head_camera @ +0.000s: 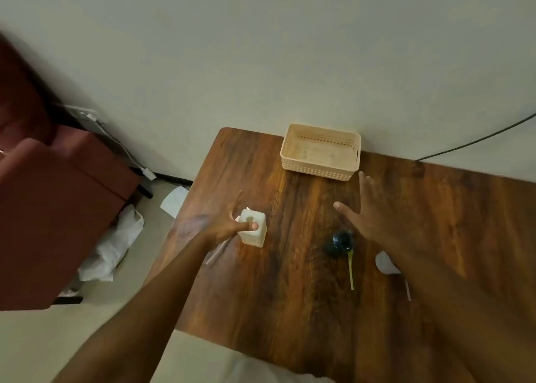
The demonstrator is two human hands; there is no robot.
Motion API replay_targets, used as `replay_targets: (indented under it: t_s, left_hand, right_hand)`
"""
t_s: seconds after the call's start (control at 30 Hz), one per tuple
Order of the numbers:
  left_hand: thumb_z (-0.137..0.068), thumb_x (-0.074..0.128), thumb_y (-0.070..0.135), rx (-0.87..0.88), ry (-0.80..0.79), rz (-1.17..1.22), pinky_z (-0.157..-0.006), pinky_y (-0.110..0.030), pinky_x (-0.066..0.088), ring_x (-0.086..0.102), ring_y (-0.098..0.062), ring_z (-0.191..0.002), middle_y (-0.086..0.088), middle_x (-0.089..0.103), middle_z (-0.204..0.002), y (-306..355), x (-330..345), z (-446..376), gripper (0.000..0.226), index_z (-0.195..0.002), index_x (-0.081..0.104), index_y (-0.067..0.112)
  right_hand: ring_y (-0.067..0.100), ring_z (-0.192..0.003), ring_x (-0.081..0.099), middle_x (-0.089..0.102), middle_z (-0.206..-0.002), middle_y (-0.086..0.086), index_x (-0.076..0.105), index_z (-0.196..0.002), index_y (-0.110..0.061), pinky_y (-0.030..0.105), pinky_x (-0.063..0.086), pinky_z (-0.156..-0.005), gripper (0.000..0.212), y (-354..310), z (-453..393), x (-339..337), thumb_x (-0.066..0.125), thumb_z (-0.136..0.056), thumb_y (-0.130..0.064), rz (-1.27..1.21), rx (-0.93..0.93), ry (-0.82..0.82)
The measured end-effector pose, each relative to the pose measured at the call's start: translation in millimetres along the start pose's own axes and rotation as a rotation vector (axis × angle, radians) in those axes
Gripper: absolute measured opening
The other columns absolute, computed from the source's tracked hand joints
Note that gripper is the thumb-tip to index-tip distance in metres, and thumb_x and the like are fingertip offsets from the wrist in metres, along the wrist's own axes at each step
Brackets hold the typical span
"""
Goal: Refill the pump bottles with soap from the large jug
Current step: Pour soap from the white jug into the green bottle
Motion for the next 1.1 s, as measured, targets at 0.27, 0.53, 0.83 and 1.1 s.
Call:
replay_targets:
  t_s: [0.27, 0.53, 0.83, 1.1]
  left_hand:
    - [-0.076, 0.082, -0.011, -0.042, -0.074, -0.040, -0.115, -0.043, 0.043, 0.054, -0.022, -0.132, -0.007, 0.051, -0.142, -18, 14, -2, 0.102, -0.157, 0.025, 0.012]
    - [-0.074, 0.081, -0.010, 0.056, -0.069, -0.004, -0.108, -0.044, 0.051, 0.060, -0.020, -0.122, -0.024, 0.053, -0.139, -24, 16, -12, 0.083, -0.144, 0.038, -0.001]
    - [-0.074, 0.082, -0.003, 0.048, -0.081, 0.012, -0.116, -0.057, 0.041, 0.055, -0.027, -0.132, -0.015, 0.055, -0.140, -37, 13, -17, 0.081, -0.144, 0.041, 0.004]
    - [-0.063, 0.086, 0.022, 0.049, -0.090, 0.050, -0.117, -0.056, 0.039, 0.052, -0.031, -0.136, -0.020, 0.052, -0.144, -31, 16, -14, 0.100, -0.148, 0.036, 0.002]
  right_hand:
    - [0.027, -0.153, 0.009, -0.004, -0.168, -0.004, -0.012, -0.153, -0.047, 0.054, 0.021, -0.116, 0.111, 22, 6, 21, 0.052, -0.072, -0.089, -0.252, 0.126, -0.053]
    - [0.026, -0.150, 0.021, 0.010, -0.168, -0.002, -0.009, -0.151, -0.055, 0.046, 0.023, -0.117, 0.125, 47, 31, 48, 0.070, -0.059, -0.086, -0.517, 0.259, -0.100]
    - [0.025, -0.149, 0.020, 0.014, -0.166, 0.001, -0.002, -0.157, -0.041, 0.051, 0.023, -0.120, 0.141, 49, 53, 93, 0.095, -0.055, -0.052, -0.533, 0.271, -0.190]
    - [0.019, -0.133, 0.046, 0.048, -0.147, 0.000, 0.037, -0.148, -0.022, 0.040, 0.039, -0.112, 0.103, 48, 51, 112, 0.095, -0.063, -0.025, -0.479, 0.253, -0.002]
Point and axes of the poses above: each hand's wrist, its own z-axis away from the middle knuckle, its own x-axis out of the palm, y = z × x, the point moved 6 cm from there along -z, towards the middle knuckle
